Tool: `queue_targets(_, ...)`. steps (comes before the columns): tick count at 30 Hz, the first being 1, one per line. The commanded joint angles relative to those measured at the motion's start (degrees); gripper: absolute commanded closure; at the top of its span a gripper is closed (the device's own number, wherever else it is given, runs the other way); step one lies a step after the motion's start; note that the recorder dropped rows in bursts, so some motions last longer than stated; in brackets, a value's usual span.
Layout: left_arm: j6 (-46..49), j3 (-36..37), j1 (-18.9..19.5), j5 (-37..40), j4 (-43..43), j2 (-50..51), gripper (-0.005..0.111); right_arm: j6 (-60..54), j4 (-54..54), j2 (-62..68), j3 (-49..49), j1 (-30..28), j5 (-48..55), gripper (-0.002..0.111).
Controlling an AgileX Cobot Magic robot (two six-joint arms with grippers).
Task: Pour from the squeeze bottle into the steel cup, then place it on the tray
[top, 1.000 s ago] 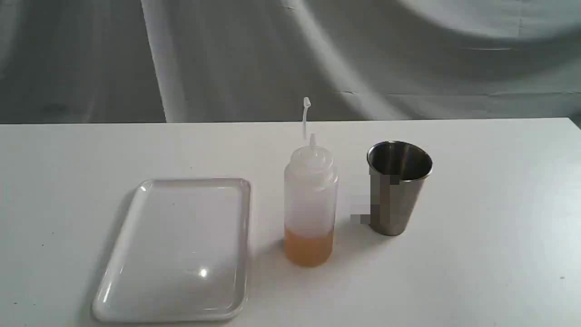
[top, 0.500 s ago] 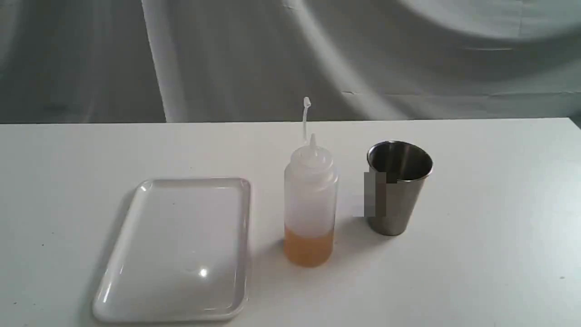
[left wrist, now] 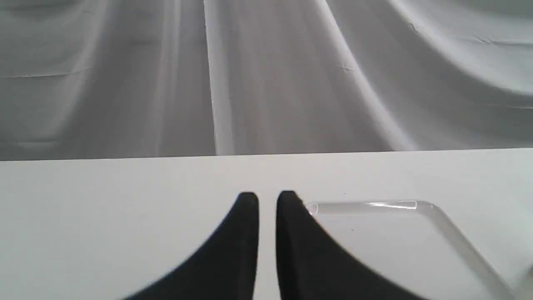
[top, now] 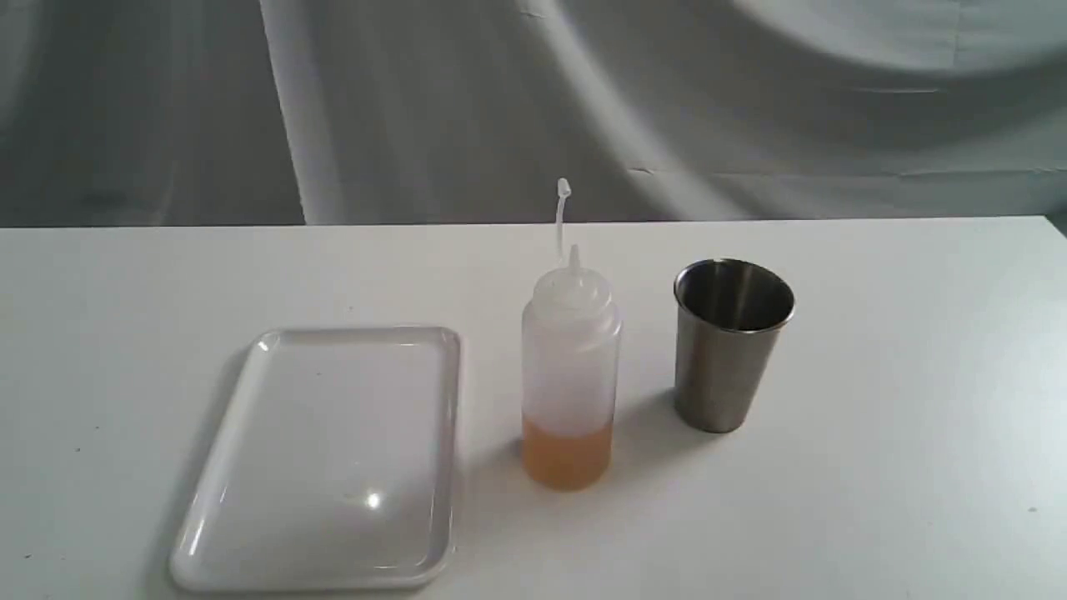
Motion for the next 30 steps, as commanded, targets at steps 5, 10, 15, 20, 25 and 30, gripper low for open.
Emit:
queue_targets(5, -0.1, 0.3, 0.0, -0.1, -0.2, -0.3, 0.098, -2.9, -0.6, 11.1, -6.8, 3.1, 3.4, 0.108)
queue_targets(10, -0.3, 0.3, 0.0, -0.1, -0.2, -0.3, 0.098, -4.4, -1.4, 21.3, -14.2, 5.7, 4.0, 0.108)
queue_targets(15, -0.3, 0.3, 0.0, -0.1, -0.2, -0.3, 0.098, -5.3, -1.5, 28.1, -20.4, 8.4, 0.9, 0.108)
queue_targets(20, -0.2, 0.3, 0.0, -0.1, -0.2, -0.3, 0.098, -5.6, -1.5, 31.8, -24.2, 9.5, 0.8, 0.108)
queue_targets(25, -0.2, 0.3, 0.0, -0.1, -0.2, -0.3, 0.098, 6.5, -14.1, 35.2, -24.4, 10.9, -2.5, 0.108)
queue_targets(30, -0.2, 0.3, 0.0, -0.1, -0.2, -0.3, 0.098, 25.3, -30.4, 41.1, -24.3, 12.9, -5.0, 0.108)
